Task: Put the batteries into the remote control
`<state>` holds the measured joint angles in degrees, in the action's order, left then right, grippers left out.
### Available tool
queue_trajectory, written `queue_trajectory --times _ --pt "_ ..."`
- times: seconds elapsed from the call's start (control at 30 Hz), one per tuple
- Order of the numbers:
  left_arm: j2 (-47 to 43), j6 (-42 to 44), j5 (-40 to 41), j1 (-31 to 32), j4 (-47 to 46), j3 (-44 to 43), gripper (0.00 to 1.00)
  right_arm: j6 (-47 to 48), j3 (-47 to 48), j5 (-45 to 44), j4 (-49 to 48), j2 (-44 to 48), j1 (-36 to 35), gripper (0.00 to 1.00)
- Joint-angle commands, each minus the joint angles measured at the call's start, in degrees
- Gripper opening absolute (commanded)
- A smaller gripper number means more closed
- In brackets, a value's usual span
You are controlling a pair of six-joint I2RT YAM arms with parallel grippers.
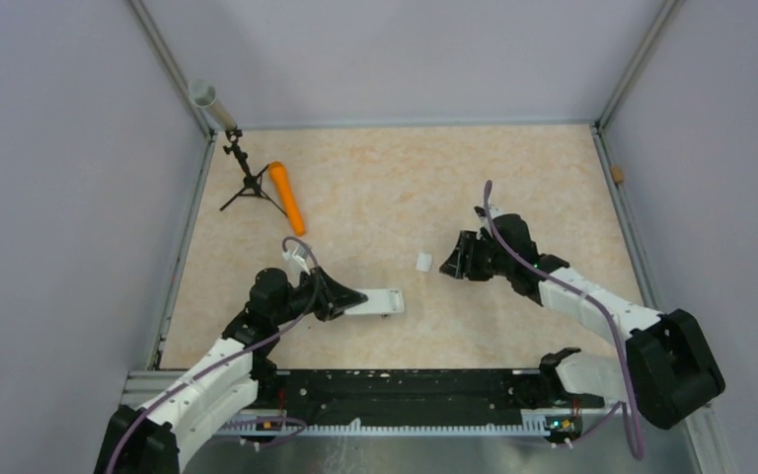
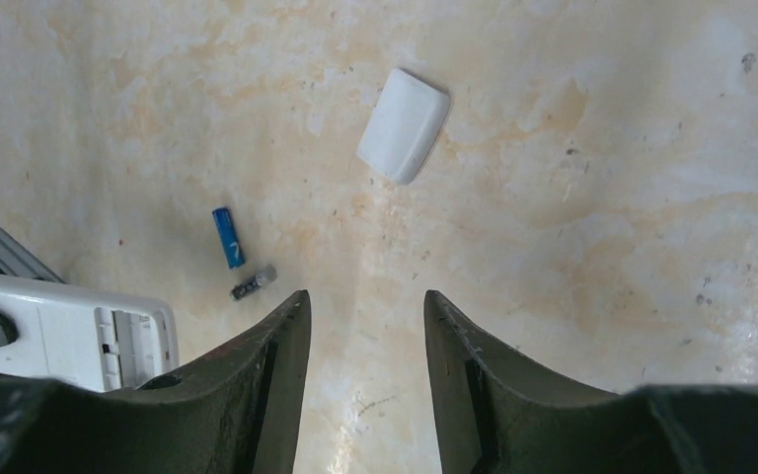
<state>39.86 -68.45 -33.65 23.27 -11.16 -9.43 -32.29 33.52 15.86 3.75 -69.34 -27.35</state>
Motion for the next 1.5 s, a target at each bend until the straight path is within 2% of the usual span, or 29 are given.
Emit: queue_trajectory --times 0.0,0.3,0.67,0.87,1.0,1.07,1.1,1.3,1.47 --pt "-0.9 -3.8 3.8 4.9 -6.4 1.2 0.0 1.7 2.7 -4.0 6.6 4.4 -2.7 0.45" --pt "1.9 -5.6 10.6 12.1 -7.8 3.5 0.0 1.0 1.7 -3.4 10.1 9.8 -4.8 0.45" --pt "18.0 -7.3 16.4 19.0 -21.5 6.3 0.0 -0.2 -0.8 -3.1 11.3 13.4 -7.2 0.44" --pt "26.8 -7.9 15.1 20.4 -28.5 6.0 0.02 -0.5 -2.2 -2.8 11.4 13.7 -7.6 0.44" --pt "29.3 -7.5 13.9 20.6 -28.0 5.5 0.33 -0.6 -2.6 -2.8 11.3 13.7 -7.8 0.44" --pt "28.8 -6.5 13.8 20.8 -25.6 5.1 0.53 -0.6 -2.6 -2.8 11.4 13.7 -7.9 0.44" --pt "28.1 -5.5 13.9 21.0 -23.6 4.7 0.58 -0.6 -2.6 -2.8 11.6 13.7 -7.9 0.44" --pt "20.3 -1.0 16.1 21.4 -8.3 2.3 0.75 -0.6 -2.0 -3.2 12.5 14.1 -8.4 0.44" --pt "14.5 1.4 17.0 21.6 1.9 1.0 0.77 -0.9 -2.0 -3.4 13.5 14.8 -9.8 0.44"
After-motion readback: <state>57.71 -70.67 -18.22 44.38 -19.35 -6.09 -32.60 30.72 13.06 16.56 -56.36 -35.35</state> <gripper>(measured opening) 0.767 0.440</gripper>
